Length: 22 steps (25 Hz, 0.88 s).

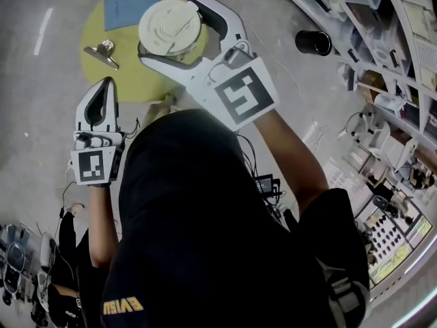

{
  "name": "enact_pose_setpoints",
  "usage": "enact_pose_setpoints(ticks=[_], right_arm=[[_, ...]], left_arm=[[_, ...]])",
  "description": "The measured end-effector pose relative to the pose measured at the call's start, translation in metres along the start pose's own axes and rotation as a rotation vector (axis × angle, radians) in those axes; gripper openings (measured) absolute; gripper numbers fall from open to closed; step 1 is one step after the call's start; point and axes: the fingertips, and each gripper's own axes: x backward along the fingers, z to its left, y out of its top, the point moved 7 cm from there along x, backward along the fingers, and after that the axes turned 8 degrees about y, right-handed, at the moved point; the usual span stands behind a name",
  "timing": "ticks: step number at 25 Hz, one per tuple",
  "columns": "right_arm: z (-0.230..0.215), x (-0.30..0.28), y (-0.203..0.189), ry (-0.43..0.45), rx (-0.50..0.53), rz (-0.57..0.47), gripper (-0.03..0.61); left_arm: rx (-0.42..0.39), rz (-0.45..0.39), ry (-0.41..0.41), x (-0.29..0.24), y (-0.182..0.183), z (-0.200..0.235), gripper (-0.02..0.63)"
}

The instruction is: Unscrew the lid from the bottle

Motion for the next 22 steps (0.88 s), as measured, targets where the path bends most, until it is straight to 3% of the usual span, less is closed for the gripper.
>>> enact_pose_setpoints(ticks=[9, 15, 22], right_arm=[[-0.001, 0.006, -0.006, -0.003, 0.014, -0.016, 0.454], [-0.003, 0.013, 0.013, -0.033, -0.037, -0.128, 0.454], [0.003, 0.017, 0.012, -0.049, -0.076, -0.064, 0.454]], left_arm=[[0.085, -0.034, 0.078, 0.003, 0.006, 0.004, 0.018], [0.105, -0.100, 0.140, 0.004, 0.030, 0.010, 0.018], [0.063, -0.078, 0.171, 0.026, 0.046, 0.039, 0.018]])
